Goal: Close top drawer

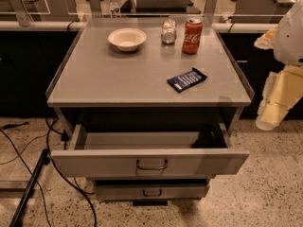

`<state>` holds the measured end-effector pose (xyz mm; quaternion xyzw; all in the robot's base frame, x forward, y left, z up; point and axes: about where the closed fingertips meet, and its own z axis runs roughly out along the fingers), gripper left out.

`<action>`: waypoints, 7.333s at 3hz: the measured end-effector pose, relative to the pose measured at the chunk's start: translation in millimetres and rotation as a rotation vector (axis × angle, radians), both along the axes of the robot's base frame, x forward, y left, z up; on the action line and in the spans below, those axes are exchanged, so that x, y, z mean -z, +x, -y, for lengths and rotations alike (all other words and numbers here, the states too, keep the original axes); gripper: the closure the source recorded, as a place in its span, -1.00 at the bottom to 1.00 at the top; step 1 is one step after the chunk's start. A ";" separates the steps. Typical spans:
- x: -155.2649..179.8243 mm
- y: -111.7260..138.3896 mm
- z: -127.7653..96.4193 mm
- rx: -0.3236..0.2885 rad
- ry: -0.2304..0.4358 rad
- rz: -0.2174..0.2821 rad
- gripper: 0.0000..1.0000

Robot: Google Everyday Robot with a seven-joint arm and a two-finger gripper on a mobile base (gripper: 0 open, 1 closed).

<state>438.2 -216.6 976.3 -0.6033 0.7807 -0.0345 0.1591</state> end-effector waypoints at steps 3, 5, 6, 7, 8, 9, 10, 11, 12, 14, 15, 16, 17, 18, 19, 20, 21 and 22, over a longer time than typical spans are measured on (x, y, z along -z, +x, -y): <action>9.8 -2.2 1.4 0.020 0.024 0.005 -0.25; 68.3 -16.6 3.4 0.063 0.092 0.000 0.68; 110.8 -30.0 4.3 0.084 0.135 -0.026 1.00; 166.6 -55.5 13.0 0.111 0.257 -0.133 1.00; 165.0 -54.3 -3.7 0.110 0.328 -0.139 1.00; 190.9 -60.3 3.0 0.091 0.297 -0.115 1.00; 236.1 -69.7 2.2 0.066 0.305 -0.045 1.00; 282.1 -71.3 -2.9 0.047 0.323 0.011 1.00; 279.0 -65.2 -0.9 0.050 0.313 0.037 1.00; 311.8 -58.3 -4.4 0.005 0.305 0.105 1.00; 329.5 -37.6 -16.9 -0.035 0.323 0.207 1.00; 338.2 -4.1 -31.8 -0.078 0.331 0.348 1.00; 338.2 21.8 -39.1 -0.098 0.334 0.434 1.00; 336.9 46.2 -43.9 -0.108 0.337 0.487 1.00; 336.4 65.7 -48.4 -0.114 0.337 0.516 1.00; 337.2 82.9 -52.7 -0.116 0.336 0.533 1.00; 339.0 96.6 -56.6 -0.117 0.335 0.538 1.00; 339.2 113.6 -65.3 -0.128 0.332 0.543 1.00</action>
Offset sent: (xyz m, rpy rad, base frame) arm 0.0000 0.0000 0.0000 0.0000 0.0000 0.0000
